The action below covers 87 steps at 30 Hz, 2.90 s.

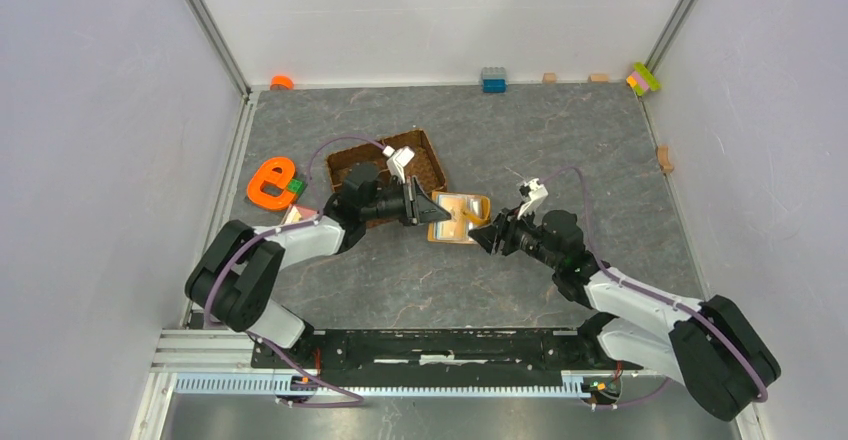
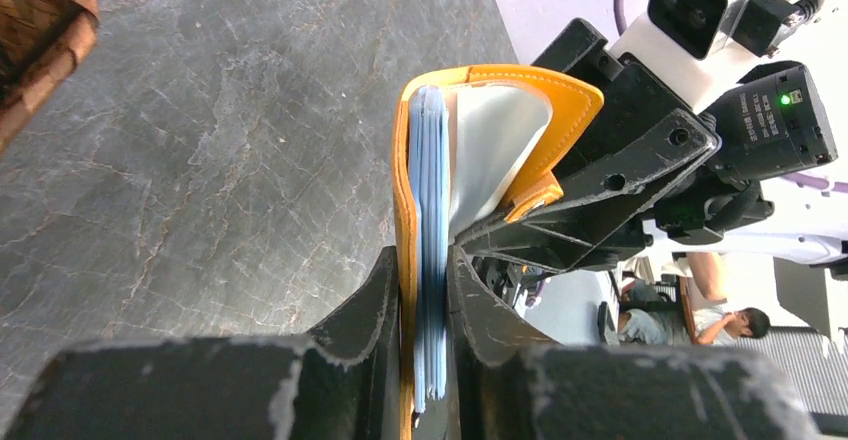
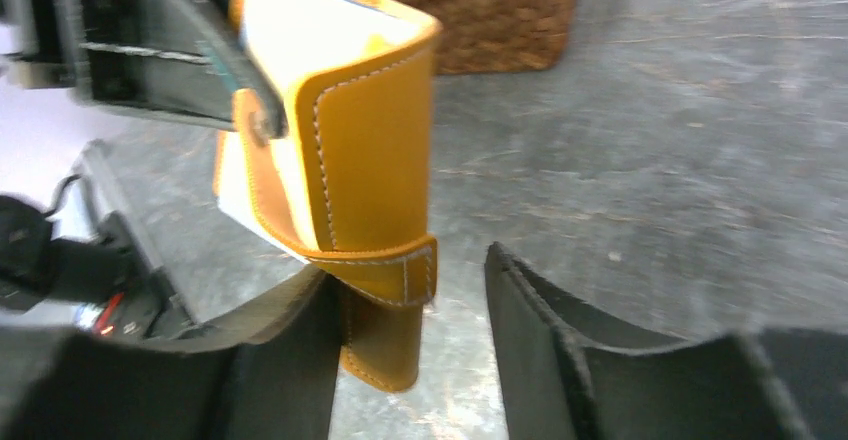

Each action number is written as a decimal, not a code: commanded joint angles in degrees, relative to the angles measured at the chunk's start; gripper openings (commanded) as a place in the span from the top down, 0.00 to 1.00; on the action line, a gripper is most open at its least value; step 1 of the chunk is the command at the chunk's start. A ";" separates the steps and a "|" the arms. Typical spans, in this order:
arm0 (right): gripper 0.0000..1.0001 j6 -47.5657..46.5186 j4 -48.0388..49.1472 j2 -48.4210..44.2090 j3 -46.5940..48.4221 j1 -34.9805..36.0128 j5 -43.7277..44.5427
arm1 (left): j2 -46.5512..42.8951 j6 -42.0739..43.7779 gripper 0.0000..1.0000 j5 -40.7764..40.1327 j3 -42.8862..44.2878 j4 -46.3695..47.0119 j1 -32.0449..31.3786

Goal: Take the credit cards out of the card holder
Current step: Remove the credit card from the card holder.

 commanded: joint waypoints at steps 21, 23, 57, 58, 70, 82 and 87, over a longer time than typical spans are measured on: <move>0.26 -6.38 -3.98 -26.12 -6.55 -0.21 23.28 | -5.60 4.49 0.98 -5.87 1.20 -7.62 0.16; 0.30 -7.80 1.74 -27.91 -8.68 -0.14 17.22 | -6.38 5.59 0.97 -7.17 1.30 -9.27 0.11; 0.32 -4.18 23.03 -14.74 -7.80 4.65 -6.80 | -4.43 11.01 0.98 -6.85 6.17 -13.59 -6.64; 0.32 -4.99 20.36 -13.97 -6.90 5.47 -5.30 | -4.66 11.47 0.98 -7.03 6.21 -13.59 -7.14; 0.46 -0.94 4.95 -5.96 -2.40 0.89 4.37 | -5.08 8.83 0.98 -2.53 5.07 -7.74 -7.67; 0.61 2.13 11.60 -7.45 -4.37 -2.85 -4.95 | -4.39 -1.32 0.98 2.77 0.63 7.36 -4.33; 0.57 -0.57 10.17 -11.54 -3.45 -2.85 -8.16 | -3.66 -2.98 0.98 2.19 -0.35 8.53 -2.61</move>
